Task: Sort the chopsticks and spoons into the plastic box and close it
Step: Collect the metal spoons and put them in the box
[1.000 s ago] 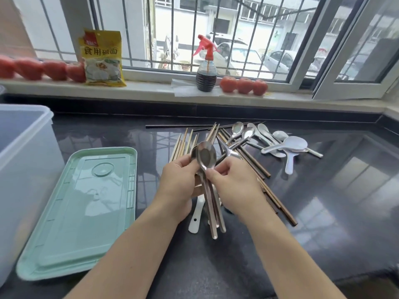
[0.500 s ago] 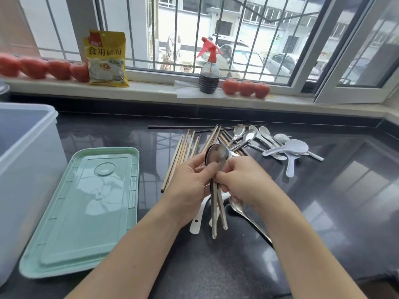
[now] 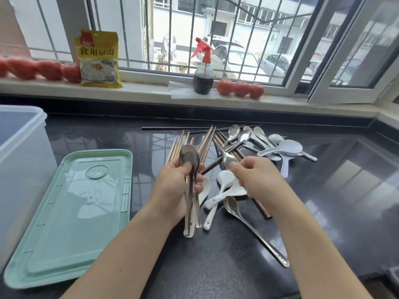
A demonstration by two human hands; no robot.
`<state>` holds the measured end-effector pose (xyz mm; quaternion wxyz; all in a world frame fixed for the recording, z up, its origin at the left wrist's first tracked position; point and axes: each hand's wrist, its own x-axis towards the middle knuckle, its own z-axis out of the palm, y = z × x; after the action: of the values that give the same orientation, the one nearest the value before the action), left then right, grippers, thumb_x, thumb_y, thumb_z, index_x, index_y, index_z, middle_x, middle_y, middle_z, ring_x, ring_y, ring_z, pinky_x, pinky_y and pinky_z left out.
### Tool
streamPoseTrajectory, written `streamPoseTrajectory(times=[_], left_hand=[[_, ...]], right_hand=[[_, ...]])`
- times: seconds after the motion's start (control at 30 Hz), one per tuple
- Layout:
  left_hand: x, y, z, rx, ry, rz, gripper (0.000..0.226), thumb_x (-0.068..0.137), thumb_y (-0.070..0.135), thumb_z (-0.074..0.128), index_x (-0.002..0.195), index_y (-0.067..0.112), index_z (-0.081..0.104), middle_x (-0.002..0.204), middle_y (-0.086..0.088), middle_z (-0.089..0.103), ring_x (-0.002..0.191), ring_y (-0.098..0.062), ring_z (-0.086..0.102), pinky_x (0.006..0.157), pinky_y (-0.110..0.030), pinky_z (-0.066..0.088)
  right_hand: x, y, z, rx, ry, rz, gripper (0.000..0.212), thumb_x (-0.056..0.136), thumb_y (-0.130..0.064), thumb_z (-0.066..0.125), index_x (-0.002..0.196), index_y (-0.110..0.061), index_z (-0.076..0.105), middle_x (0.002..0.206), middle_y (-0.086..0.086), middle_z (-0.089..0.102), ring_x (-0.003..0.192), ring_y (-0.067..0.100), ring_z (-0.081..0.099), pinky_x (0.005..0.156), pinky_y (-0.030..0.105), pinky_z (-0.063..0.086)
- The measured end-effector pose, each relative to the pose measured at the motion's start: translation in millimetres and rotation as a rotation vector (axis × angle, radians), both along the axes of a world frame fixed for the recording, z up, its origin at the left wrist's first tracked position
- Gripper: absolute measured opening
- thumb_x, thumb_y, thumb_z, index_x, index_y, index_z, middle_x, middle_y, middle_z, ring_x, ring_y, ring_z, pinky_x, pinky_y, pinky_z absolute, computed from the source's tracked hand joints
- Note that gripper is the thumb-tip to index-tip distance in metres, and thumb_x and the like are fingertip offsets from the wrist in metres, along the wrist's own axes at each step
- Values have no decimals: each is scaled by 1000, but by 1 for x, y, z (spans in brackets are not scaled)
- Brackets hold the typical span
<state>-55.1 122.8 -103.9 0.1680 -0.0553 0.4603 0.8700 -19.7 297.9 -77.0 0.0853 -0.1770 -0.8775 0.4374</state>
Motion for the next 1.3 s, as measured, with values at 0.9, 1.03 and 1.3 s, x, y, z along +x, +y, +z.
streamPoseTrajectory(times=[0.9,1.03,1.3], left_hand=[[-17,-12,-7,-49,-51,19,18,107,17,39,102,7,53,84,-11,51,50,-13,35,44,-25,22],[-15,-12,-4,-48,-89,-64,35,106,40,43,107,7,56,86,-8,49,54,-13,36,44,-25,23],[-12,-14,0,-12,-13,-167,65,107,61,27,116,10,67,84,-4,51,55,-11,41,49,-25,31]], right_hand=[[-186,92,5,334,-43,-542,28,99,-18,55,120,-2,62,128,17,63,118,40,59,82,37,47],[-174,87,48,289,347,-576,23,105,-24,48,111,-9,64,110,11,66,103,32,63,89,39,51],[-57,-48,47,208,239,298,14,93,-23,68,81,-17,70,64,-3,66,54,9,60,54,26,49]])
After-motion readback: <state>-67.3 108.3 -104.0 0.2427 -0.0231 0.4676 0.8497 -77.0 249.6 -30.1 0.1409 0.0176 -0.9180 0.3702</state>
